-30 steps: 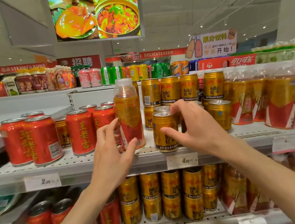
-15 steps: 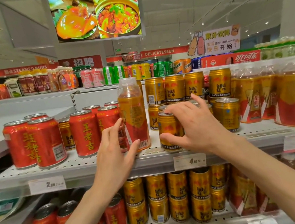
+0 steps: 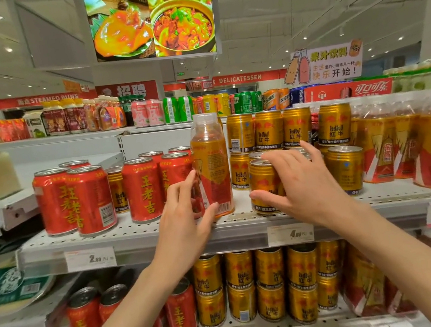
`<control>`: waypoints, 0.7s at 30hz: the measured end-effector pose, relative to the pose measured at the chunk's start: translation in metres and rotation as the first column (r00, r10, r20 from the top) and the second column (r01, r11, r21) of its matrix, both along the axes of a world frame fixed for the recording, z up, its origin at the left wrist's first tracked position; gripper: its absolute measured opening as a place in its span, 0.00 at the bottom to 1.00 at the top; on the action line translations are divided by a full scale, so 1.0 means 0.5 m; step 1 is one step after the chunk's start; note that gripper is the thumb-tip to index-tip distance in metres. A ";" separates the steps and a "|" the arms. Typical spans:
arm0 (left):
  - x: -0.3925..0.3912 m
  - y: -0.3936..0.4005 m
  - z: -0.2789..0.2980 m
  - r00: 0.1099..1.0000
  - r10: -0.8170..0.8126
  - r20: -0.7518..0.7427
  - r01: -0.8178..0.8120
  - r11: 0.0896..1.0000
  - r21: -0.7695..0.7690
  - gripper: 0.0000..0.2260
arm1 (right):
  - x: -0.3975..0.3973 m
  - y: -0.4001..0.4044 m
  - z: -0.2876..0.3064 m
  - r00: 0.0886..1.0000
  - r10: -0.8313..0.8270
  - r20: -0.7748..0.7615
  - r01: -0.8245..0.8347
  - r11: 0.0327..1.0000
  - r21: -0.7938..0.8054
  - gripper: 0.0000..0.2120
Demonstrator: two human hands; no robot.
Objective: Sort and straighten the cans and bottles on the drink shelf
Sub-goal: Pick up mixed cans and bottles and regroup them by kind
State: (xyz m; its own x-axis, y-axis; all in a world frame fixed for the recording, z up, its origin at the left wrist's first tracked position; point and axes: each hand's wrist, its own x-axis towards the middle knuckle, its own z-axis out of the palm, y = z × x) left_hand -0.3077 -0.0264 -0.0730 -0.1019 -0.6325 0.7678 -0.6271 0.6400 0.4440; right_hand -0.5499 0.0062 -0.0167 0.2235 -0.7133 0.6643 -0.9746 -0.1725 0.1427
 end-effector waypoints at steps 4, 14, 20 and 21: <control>0.006 0.002 0.003 1.000 -0.012 0.010 0.012 1.000 0.022 0.35 | -0.006 0.003 -0.004 0.999 0.042 0.030 -0.042 0.999 -0.010 0.38; 0.023 0.011 0.010 0.997 -0.074 0.004 0.074 0.995 0.061 0.32 | 0.015 0.020 0.017 0.980 0.118 0.158 -0.115 0.993 -0.031 0.33; 0.035 0.015 0.003 0.998 -0.029 0.059 0.027 0.999 0.036 0.27 | 0.125 -0.005 0.124 0.864 0.233 0.446 -0.231 0.971 -0.061 0.29; 0.036 0.016 0.002 0.998 -0.024 0.066 0.021 0.999 0.041 0.27 | 0.144 -0.014 0.139 0.854 0.218 0.472 -0.229 0.973 -0.034 0.31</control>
